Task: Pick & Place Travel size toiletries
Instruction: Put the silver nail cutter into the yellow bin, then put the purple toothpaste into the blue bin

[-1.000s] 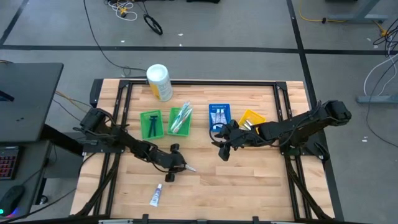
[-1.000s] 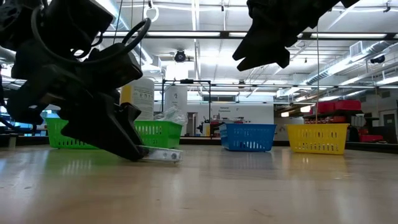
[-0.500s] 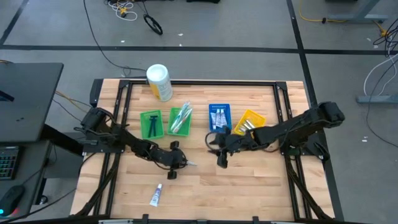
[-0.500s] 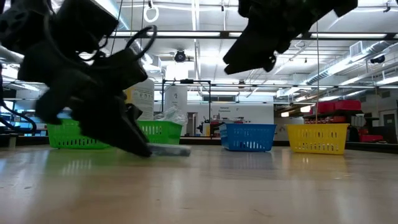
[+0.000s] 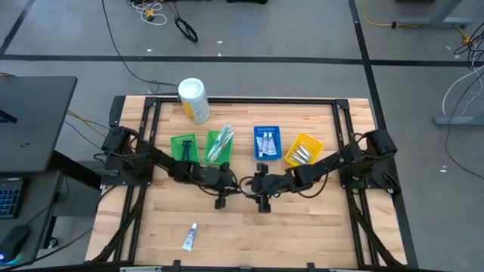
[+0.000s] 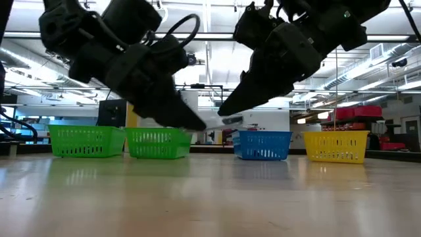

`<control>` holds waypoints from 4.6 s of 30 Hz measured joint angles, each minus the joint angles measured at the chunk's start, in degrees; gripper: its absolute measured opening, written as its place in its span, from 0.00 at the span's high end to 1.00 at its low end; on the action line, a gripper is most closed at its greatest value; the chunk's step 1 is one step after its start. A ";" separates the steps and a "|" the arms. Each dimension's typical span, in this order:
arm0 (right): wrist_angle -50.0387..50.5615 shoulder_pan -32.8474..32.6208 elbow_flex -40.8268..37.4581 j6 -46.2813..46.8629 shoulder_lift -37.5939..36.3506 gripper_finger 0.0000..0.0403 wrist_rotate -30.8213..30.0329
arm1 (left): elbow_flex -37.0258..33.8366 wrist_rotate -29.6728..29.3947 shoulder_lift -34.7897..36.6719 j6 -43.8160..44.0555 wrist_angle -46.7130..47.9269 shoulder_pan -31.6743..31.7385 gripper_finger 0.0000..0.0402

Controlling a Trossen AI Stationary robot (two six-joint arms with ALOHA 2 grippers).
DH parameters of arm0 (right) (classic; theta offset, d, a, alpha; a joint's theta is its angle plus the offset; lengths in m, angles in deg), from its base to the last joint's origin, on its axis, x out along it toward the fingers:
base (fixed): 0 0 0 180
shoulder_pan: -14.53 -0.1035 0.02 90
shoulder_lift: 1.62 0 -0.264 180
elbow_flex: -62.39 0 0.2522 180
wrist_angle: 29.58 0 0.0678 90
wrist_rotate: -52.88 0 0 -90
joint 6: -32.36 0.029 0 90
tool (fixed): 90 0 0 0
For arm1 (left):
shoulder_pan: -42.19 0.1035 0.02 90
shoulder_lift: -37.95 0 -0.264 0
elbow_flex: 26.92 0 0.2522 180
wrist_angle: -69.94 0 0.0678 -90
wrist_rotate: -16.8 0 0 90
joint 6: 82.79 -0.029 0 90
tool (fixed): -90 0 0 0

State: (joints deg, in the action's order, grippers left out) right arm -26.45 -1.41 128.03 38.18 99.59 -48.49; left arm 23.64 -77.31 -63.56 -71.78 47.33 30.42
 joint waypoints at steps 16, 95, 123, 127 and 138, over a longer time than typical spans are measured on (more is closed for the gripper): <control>4.96 0.22 0.00 0.50 0.00 0.58 -3.59 | 5.12 3.56 0.00 -3.63 6.29 4.39 0.80; 66.03 -1.11 0.02 40.22 -23.57 0.89 -24.54 | 5.16 1.95 0.04 -7.38 6.45 4.80 0.57; 53.18 10.55 -13.29 40.64 -23.10 0.70 -12.54 | 5.16 1.76 0.04 -8.31 6.94 4.81 0.58; 53.22 11.08 -12.94 40.64 -23.17 0.67 -12.54 | 5.16 1.76 0.04 -8.29 6.96 4.81 0.58; 55.68 10.55 -1.97 33.45 -23.21 0.66 -15.92 | 7.53 1.79 0.13 -1.48 9.57 4.81 0.58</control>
State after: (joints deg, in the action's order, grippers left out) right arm 29.23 9.15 126.06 71.63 76.38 -64.42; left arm 31.17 -75.52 -63.43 -73.25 56.90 35.22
